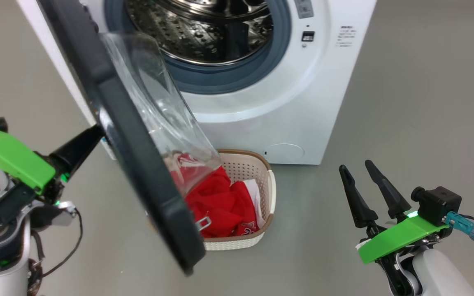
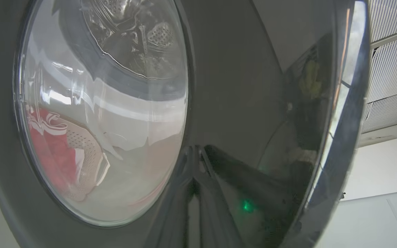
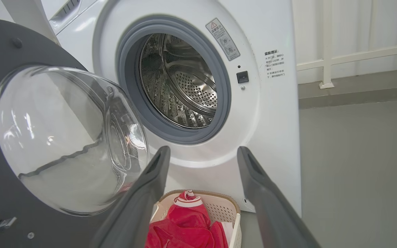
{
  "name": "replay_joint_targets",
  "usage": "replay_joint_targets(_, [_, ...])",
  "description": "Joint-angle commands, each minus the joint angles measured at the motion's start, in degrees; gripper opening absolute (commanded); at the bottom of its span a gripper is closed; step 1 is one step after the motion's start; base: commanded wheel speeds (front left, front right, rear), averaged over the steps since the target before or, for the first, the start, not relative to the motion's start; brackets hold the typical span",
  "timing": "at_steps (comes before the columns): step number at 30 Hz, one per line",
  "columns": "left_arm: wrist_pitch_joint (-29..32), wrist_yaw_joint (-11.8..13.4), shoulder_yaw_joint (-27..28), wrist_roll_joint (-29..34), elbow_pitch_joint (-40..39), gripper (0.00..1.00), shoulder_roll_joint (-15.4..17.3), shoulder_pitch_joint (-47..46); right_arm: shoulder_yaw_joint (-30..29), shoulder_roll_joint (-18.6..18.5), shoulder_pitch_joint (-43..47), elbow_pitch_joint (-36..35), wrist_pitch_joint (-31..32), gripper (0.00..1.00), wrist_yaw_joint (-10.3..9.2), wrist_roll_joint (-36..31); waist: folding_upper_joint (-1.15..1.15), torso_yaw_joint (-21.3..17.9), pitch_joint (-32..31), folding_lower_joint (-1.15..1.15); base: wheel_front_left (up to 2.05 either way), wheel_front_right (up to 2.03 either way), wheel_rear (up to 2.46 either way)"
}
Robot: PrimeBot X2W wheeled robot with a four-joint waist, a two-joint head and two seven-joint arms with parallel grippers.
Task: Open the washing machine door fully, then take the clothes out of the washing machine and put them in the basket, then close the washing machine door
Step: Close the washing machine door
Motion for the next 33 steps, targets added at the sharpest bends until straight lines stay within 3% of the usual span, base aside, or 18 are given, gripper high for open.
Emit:
replay_joint_targets(1, [-0.1, -1.3, 1.1, 0.2, -1.8, 0.00, 0.8, -3.5, 0.9, 0.2, -0.6, -1.5, -0.7, 1.00, 0.09, -0.3, 0.00, -1.2, 0.0, 0.00, 0.00, 0.00, 0.00])
replay_joint_targets(18, [-4.1, -0.3, 2.3, 0.2, 1.9, 0.00, -2.8, -7.5, 0.5, 0.9, -0.6, -1.9, -0.7, 1.00, 0.09, -0.4, 0.00, -9.4, 0.3, 0.00, 0.00, 0.00, 0.00])
replay_joint_targets(33, [-7.4, -3.2, 3.5, 1.6, 7.0, 0.00, -2.7, -11.6, 0.2, 1.3, -1.3, -2.2, -0.7, 1.00, 0.09, -0.5, 0.00, -14.6, 2.5, 0.00, 0.00, 0.00, 0.00])
